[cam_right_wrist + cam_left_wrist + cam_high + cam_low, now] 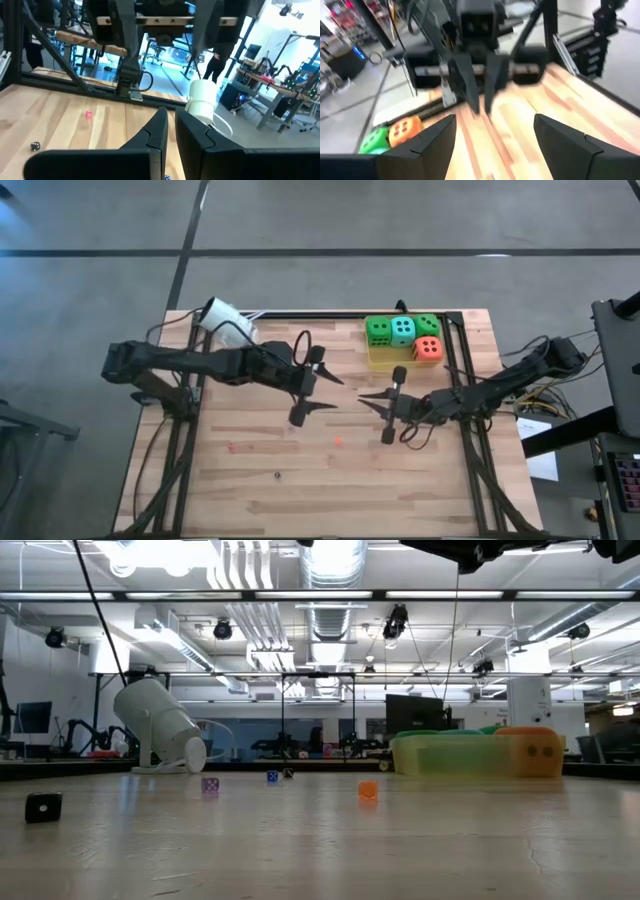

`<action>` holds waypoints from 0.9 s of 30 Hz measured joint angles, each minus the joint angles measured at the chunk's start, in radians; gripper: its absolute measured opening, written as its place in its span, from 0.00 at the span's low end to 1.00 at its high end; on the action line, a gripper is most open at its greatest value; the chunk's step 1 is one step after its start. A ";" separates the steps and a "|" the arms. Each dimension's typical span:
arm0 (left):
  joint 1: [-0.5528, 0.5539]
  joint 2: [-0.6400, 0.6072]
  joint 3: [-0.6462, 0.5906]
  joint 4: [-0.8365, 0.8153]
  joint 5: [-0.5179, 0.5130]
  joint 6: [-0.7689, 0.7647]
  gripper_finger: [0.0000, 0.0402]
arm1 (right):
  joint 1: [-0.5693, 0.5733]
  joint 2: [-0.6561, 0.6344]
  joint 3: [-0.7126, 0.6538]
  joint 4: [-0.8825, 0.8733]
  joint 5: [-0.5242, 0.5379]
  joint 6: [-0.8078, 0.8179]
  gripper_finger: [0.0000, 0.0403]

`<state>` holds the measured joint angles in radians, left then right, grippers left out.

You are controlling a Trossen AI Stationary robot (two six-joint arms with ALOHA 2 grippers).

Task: Pick & Place Dice
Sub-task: Put the small yellow dice into the yellow bin

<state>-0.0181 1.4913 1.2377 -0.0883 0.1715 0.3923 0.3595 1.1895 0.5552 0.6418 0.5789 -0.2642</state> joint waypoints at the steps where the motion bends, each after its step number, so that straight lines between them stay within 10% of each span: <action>1: 0.000 -0.011 0.000 -0.033 0.000 -0.003 0.68 | 0.000 -0.008 0.000 -0.011 0.000 0.010 0.08; 27: 0.006 -0.077 0.000 -0.474 -0.264 -0.166 0.67 | -0.226 -0.108 0.032 -0.477 -0.142 0.358 0.08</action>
<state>-0.0122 1.4147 1.2374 -0.5628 -0.0921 0.2268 0.1335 1.0817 0.5870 0.1650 0.4374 0.0943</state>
